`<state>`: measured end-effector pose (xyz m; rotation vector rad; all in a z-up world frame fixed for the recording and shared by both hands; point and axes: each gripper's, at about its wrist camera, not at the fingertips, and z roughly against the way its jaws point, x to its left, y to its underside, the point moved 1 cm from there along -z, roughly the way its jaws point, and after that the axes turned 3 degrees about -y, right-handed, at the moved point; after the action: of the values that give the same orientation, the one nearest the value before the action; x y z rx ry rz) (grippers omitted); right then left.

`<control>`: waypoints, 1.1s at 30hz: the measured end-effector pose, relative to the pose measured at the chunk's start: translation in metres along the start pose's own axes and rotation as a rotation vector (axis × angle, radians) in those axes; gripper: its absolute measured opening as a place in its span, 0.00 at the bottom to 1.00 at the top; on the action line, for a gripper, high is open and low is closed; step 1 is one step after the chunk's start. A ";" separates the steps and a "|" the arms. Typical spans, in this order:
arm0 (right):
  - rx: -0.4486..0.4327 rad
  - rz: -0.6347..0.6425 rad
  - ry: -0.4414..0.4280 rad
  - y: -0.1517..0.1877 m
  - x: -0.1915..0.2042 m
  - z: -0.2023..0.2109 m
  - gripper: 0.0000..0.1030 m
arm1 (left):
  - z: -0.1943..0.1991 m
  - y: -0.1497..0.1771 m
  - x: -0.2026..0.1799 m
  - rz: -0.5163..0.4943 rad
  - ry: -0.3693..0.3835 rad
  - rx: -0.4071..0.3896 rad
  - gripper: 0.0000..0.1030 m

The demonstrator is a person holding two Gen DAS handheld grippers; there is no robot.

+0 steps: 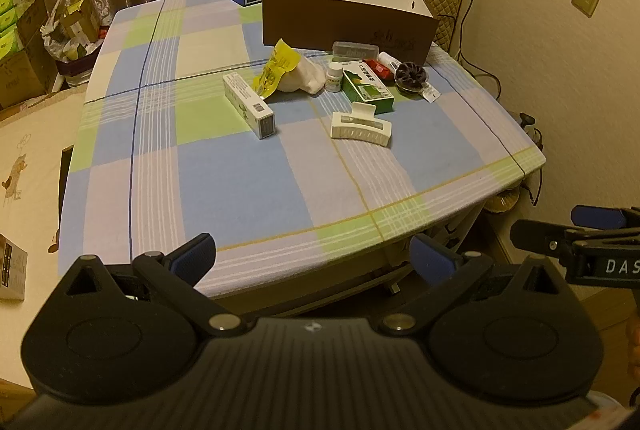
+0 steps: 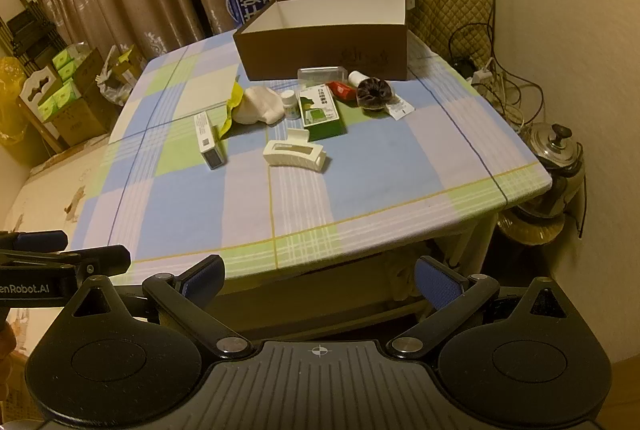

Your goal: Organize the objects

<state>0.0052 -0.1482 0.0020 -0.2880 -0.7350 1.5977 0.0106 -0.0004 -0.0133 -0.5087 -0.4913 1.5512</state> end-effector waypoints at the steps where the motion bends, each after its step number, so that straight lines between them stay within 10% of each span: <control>1: 0.000 0.001 0.000 0.000 0.000 0.000 0.96 | -0.001 -0.001 0.000 0.000 -0.001 0.000 0.99; 33: 0.009 0.007 0.001 -0.008 0.002 -0.009 0.96 | -0.008 -0.010 0.002 0.002 -0.002 0.017 0.99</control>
<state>0.0161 -0.1438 0.0005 -0.2854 -0.7270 1.6068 0.0237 0.0018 -0.0141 -0.4947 -0.4787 1.5571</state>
